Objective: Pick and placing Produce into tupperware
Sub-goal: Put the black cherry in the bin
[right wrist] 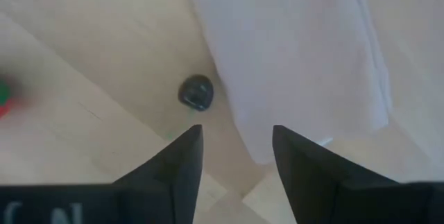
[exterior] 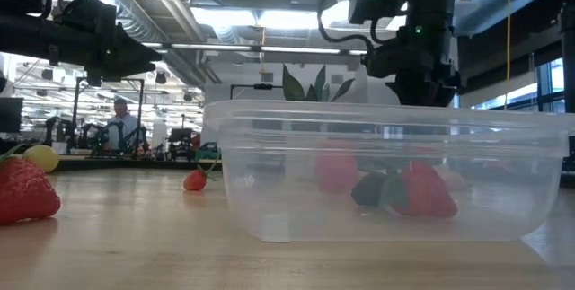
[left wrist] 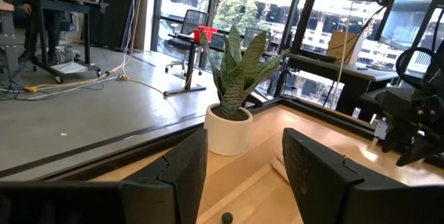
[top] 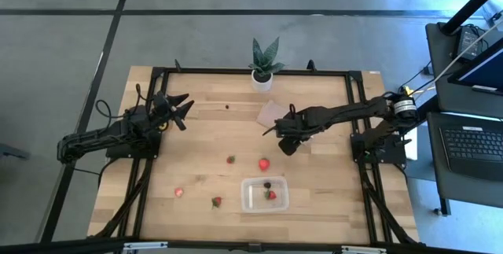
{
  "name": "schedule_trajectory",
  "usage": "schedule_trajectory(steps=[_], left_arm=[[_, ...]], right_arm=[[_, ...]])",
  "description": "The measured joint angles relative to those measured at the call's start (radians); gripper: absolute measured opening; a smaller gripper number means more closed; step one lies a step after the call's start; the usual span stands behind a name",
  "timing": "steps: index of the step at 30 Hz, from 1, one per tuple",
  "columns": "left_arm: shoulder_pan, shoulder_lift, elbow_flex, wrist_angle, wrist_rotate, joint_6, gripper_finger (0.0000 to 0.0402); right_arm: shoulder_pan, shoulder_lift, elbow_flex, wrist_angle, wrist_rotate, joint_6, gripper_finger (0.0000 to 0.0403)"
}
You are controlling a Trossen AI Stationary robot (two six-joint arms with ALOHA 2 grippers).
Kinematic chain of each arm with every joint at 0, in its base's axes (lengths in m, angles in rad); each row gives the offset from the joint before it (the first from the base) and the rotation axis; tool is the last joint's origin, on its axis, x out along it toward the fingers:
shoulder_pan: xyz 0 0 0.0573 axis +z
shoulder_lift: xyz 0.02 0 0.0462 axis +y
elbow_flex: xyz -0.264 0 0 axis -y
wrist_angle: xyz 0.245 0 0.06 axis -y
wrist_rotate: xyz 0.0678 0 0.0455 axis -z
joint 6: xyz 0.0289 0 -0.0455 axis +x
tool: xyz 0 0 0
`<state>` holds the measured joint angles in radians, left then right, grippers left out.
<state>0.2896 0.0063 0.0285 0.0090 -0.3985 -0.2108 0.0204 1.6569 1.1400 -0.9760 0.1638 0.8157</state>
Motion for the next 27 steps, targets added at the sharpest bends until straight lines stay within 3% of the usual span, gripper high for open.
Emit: schedule_trajectory(steps=[12, 22, 27], left_arm=[[0.0, 0.0, 0.0, 0.0, 0.0, 0.002, 0.0179], [0.0, 0.0, 0.0, 0.0, 0.0, 0.001, 0.0179], [0.0, 0.0, 0.0, 0.0, 0.0, 0.001, 0.0179]], right_arm=[[0.0, 0.0, 0.0, 0.071, 0.002, 0.019, 0.0184], [0.006, 0.0, 0.0, 0.113, -0.01, 0.069, 0.0287], [0.031, 0.004, 0.0, 0.113, -0.017, 0.156, 0.0302]])
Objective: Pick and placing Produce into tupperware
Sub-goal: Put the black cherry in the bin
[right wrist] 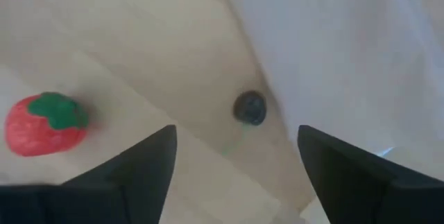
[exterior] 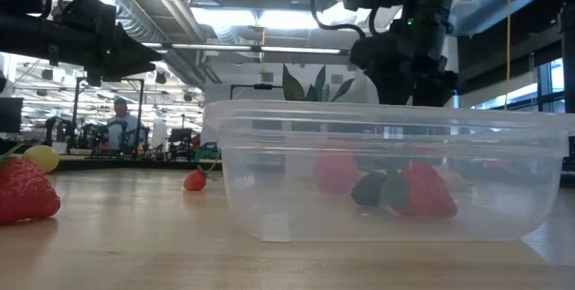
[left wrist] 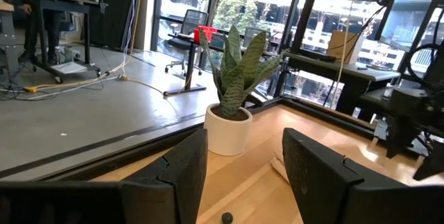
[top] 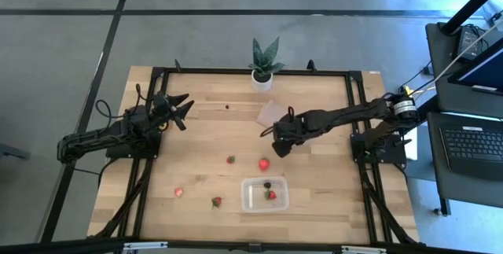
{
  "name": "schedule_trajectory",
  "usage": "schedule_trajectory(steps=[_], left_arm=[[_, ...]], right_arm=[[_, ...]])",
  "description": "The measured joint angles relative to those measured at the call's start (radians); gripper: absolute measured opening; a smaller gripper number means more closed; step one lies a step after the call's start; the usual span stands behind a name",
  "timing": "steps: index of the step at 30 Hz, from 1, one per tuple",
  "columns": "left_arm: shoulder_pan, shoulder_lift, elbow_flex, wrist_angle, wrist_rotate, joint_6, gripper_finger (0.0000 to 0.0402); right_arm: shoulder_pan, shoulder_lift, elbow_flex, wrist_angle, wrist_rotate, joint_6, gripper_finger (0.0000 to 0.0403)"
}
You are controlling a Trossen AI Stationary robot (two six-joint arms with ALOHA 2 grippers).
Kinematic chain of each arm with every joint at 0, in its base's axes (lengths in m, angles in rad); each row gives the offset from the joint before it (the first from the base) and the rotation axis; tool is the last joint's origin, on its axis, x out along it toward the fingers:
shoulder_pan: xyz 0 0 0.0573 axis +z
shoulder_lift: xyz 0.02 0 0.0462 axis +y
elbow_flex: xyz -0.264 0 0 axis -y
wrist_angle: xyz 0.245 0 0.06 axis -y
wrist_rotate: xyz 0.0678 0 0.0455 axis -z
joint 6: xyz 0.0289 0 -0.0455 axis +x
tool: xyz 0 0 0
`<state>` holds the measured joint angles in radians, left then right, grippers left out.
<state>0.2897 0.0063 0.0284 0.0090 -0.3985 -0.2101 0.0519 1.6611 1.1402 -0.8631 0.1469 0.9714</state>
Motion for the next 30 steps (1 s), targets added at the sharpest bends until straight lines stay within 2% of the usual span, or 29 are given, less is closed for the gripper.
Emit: schedule_trajectory(steps=[13, 30], left_arm=[[0.0, 0.0, 0.0, 0.0, 0.0, 0.0, 0.0179], [0.0, 0.0, 0.0, 0.0, 0.0, 0.0, 0.0179]], right_arm=[[0.005, 0.118, 0.0, 0.02, -0.013, 0.017, 0.0303], [-0.005, 0.143, -0.001, 0.052, -0.021, 0.015, 0.0303]])
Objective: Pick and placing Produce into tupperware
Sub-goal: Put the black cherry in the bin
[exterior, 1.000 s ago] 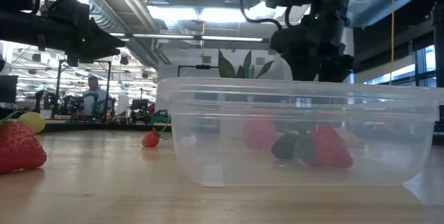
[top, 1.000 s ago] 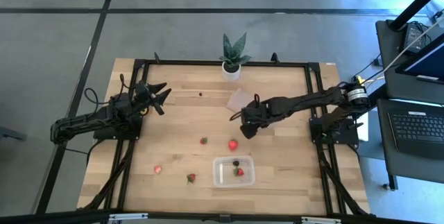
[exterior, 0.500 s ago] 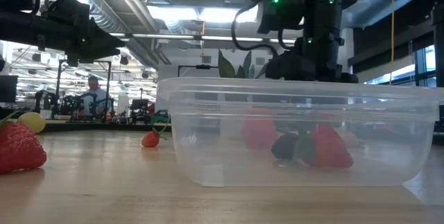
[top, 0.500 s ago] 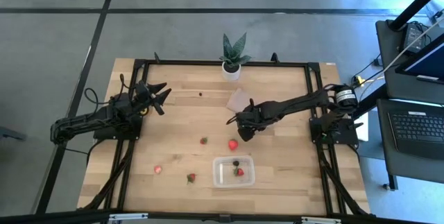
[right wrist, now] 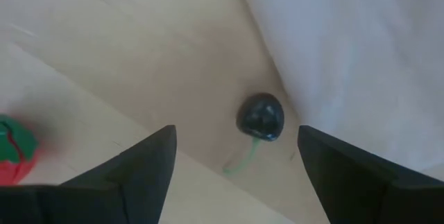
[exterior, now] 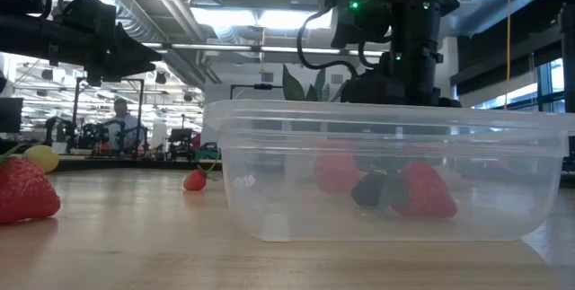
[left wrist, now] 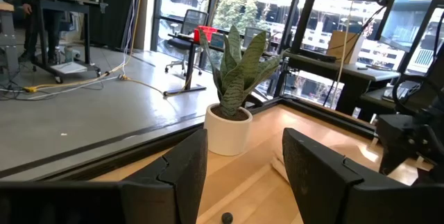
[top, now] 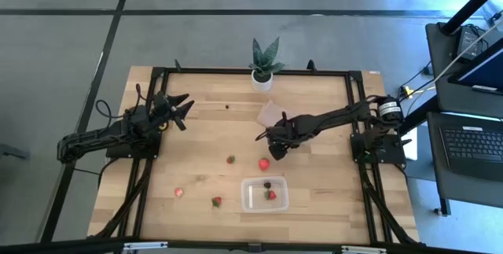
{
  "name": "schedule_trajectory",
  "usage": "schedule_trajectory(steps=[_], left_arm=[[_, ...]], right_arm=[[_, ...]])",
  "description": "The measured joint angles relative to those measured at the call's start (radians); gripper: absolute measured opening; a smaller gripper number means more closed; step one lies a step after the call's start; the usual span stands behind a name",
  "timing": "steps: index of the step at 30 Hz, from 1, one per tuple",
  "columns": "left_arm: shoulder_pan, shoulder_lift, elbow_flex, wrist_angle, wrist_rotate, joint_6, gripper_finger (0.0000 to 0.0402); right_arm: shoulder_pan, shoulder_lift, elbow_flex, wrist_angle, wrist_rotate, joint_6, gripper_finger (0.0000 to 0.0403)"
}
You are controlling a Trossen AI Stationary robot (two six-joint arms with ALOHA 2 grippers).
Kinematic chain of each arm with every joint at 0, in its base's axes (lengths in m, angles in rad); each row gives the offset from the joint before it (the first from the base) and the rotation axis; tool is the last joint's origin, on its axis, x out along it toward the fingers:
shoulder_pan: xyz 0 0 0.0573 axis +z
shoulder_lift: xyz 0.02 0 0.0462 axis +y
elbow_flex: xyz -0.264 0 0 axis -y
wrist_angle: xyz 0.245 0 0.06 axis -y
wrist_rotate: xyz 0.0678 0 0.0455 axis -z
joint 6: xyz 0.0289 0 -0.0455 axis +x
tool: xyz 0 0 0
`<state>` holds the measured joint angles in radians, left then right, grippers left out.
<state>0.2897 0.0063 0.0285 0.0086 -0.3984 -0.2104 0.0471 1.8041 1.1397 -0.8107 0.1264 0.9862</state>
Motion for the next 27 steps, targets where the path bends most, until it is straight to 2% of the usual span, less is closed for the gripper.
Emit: schedule_trajectory(steps=[15, 27], left_arm=[[0.0, 0.0, 0.0, -0.001, 0.0, 0.0, 0.0179], [0.0, 0.0, 0.0, -0.002, 0.0, 0.002, 0.0179]], right_arm=[[-0.003, 0.078, 0.0, 0.048, -0.017, -0.03, 0.0298], [-0.003, 0.081, 0.0, 0.06, -0.021, -0.049, 0.0215]])
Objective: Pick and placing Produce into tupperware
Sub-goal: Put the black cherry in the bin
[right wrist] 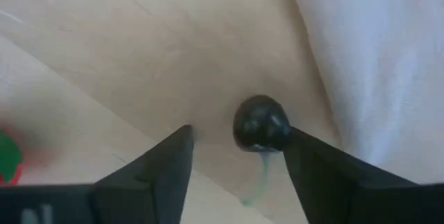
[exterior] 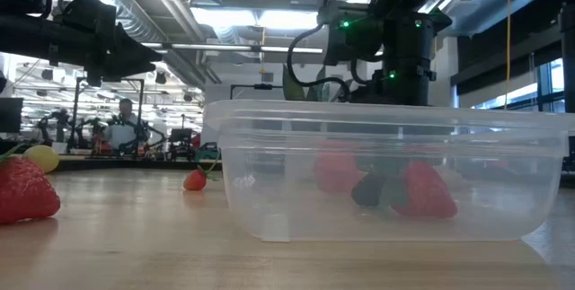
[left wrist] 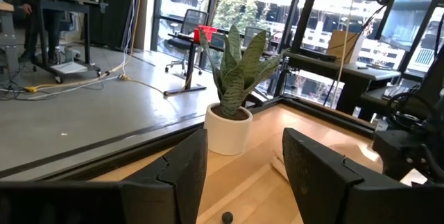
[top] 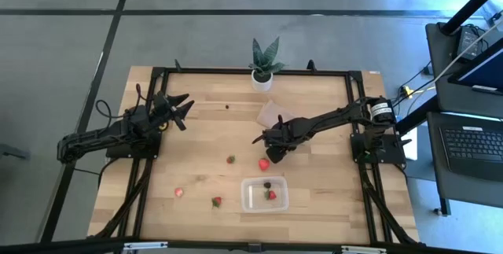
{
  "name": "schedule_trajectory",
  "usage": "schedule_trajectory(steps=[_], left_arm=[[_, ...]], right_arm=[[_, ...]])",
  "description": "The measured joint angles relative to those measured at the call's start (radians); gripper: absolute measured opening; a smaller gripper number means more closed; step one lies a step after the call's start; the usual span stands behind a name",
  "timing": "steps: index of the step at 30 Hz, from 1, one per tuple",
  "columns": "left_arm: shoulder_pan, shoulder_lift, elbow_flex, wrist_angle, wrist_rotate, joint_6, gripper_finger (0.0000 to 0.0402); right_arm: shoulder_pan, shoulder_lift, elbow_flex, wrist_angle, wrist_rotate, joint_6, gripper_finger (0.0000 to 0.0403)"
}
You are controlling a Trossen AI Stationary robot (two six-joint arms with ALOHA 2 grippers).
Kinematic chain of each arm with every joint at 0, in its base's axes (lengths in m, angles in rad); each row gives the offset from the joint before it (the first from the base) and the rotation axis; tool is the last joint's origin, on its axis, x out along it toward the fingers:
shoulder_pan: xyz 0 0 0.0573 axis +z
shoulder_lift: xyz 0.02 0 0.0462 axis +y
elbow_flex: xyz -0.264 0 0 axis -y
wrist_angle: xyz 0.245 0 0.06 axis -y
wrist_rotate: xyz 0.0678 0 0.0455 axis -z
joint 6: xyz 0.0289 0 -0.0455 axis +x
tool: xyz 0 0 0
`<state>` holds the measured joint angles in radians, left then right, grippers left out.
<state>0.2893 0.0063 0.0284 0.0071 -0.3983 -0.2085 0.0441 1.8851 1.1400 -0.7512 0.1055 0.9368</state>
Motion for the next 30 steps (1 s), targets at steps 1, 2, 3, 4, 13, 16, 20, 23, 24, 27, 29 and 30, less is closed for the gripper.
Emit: schedule_trajectory(steps=[1, 2, 3, 4, 13, 16, 20, 23, 24, 27, 29, 30], left_arm=[[0.0, 0.0, 0.0, 0.0, 0.0, 0.0, 0.0179], [0.0, 0.0, 0.0, 0.0, 0.0, 0.0, 0.0179], [0.0, 0.0, 0.0, 0.0, 0.0, 0.0, 0.0179], [0.0, 0.0, 0.0, 0.0, 0.0, 0.0, 0.0179], [0.0, 0.0, 0.0, 0.0, 0.0, 0.0, 0.0179], [0.0, 0.0, 0.0, 0.0, 0.0, 0.0, 0.0179], [0.0, 0.0, 0.0, 0.0, 0.0, 0.0, 0.0179], [0.0, 0.0, 0.0, 0.0, 0.0, 0.0, 0.0179], [0.0, 0.0, 0.0, 0.0, 0.0, 0.0, 0.0179], [0.0, 0.0, 0.0, 0.0, 0.0, 0.0, 0.0179], [0.0, 0.0, 0.0, 0.0, 0.0, 0.0, 0.0179], [0.0, 0.0, 0.0, 0.0, 0.0, 0.0, 0.0179]], right_arm=[[0.0, 0.0, 0.0, 0.0, 0.0, -0.001, 0.0208], [0.0, 0.0, 0.0, 0.001, -0.001, -0.001, 0.0201], [0.0, 0.0, 0.0, 0.001, 0.0, -0.002, 0.0193], [0.0, 0.0, 0.0, 0.0, 0.0, -0.002, 0.0186], [0.0, 0.001, 0.0, -0.001, 0.004, -0.01, 0.0118], [0.0, 0.001, 0.0, 0.001, 0.005, -0.026, 0.0095], [0.0, 0.001, -0.001, 0.002, 0.006, -0.029, 0.0071], [0.0, 0.001, -0.001, 0.001, 0.009, -0.034, 0.0047], [0.0, 0.001, -0.001, 0.0, 0.01, -0.044, 0.0037], [-0.001, 0.001, -0.002, -0.002, 0.011, -0.063, 0.0009], [-0.001, 0.001, -0.002, -0.002, 0.011, -0.07, 0.0009], [-0.001, 0.001, -0.002, -0.002, 0.011, -0.069, 0.001]])
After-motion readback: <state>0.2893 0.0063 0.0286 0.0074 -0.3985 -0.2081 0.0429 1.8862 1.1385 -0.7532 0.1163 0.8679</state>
